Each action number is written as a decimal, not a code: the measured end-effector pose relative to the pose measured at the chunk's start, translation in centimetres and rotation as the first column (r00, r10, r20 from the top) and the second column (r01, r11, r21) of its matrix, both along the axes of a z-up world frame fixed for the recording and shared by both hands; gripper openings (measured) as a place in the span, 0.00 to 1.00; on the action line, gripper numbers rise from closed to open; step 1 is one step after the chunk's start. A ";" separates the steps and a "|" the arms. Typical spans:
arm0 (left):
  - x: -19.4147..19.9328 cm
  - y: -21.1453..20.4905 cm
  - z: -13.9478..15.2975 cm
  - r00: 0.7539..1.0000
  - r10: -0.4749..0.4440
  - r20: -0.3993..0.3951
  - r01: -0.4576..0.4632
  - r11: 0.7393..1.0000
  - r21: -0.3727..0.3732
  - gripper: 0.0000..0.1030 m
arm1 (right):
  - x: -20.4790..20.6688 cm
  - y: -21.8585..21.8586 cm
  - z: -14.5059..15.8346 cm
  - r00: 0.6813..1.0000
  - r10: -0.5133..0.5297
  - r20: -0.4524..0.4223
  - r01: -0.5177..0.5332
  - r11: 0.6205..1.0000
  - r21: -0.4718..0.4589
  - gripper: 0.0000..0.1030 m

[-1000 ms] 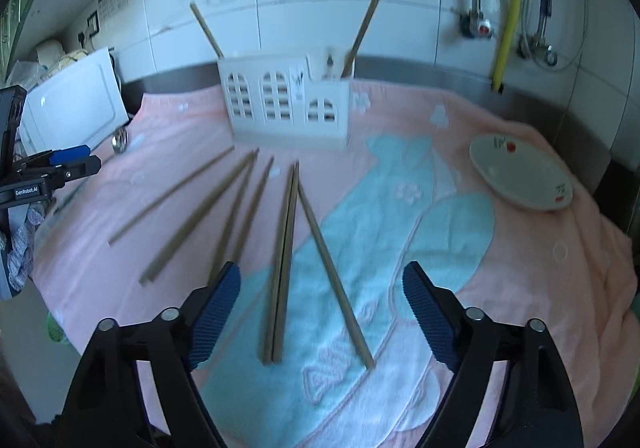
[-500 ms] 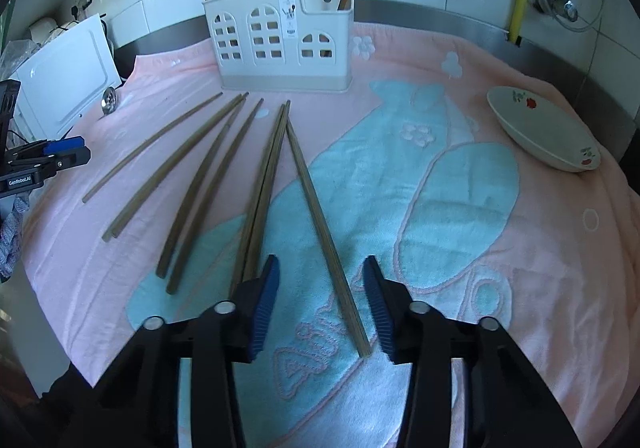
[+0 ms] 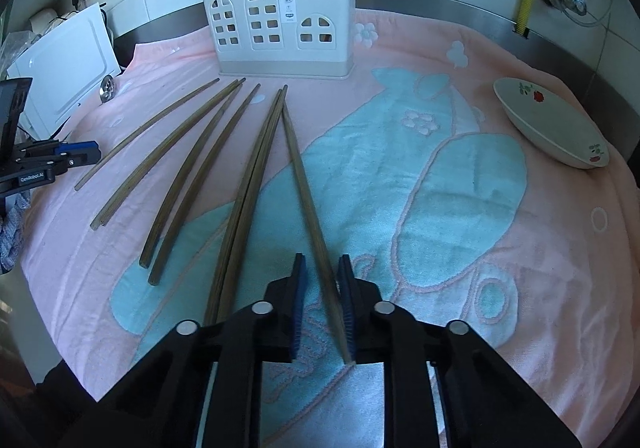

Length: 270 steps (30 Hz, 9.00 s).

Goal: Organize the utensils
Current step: 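Lower the left tool onto another chopstick and close its fingers, then lift the chopstick with the left tool and carry it over the holder, then open the left tool to drop the chopstick into the holder, then lower both tools onto separate wooden chopsticks on the towel and close their fingers, then lift the chopsticks with both tools and carry them over the white holder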

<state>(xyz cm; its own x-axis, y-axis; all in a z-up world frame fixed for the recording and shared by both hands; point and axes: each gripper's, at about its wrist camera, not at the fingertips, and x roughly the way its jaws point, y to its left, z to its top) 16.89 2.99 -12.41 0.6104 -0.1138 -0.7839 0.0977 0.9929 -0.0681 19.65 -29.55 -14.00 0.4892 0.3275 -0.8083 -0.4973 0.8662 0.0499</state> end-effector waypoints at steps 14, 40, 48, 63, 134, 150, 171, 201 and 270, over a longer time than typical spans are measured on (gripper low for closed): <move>0.9 -1.2 -1.2 1.000 -0.019 -0.001 0.019 0.999 0.050 0.10 | -0.4 0.2 -0.1 0.999 -0.013 0.032 0.014 1.000 -0.021 0.10; -0.4 -1.3 9.8 0.978 -0.050 0.205 0.059 0.998 -0.038 0.05 | -2.2 2.3 11.0 0.963 -0.034 0.268 -0.002 0.991 0.131 0.07; 2.3 -2.1 12.7 0.972 -0.083 0.221 0.096 0.994 -0.047 0.05 | 1.1 4.2 14.2 0.962 -0.031 0.271 -0.005 0.991 0.133 0.07; 5.1 -4.1 21.6 0.929 -0.159 0.333 0.180 0.983 -0.033 0.05 | 5.5 6.1 23.6 0.954 0.012 0.298 -0.046 0.994 0.104 0.07; -1.4 0.3 14.7 0.955 0.063 0.289 -0.027 0.991 -0.127 0.58 | -1.0 3.1 12.0 0.972 -0.075 0.224 0.053 0.993 0.105 0.49; -4.9 2.6 9.5 0.967 0.156 0.200 -0.122 0.977 -0.174 0.62 | -2.4 3.1 2.9 0.998 -0.006 0.070 0.005 1.000 0.023 0.27; -5.4 3.5 6.5 0.974 0.190 0.124 -0.166 0.970 -0.179 0.62 | -1.0 5.3 0.5 0.998 0.052 0.024 -0.051 0.998 -0.045 0.11; -4.5 -0.6 4.0 0.994 0.094 0.053 -0.081 0.976 -0.200 0.61 | -1.7 3.8 0.3 1.000 -0.010 0.026 0.011 0.999 -0.047 0.06; 0.5 -5.2 12.2 0.970 -0.029 0.243 0.056 0.993 -0.101 0.05 | 0.8 5.4 14.0 0.969 -0.017 0.247 -0.001 0.997 0.071 0.06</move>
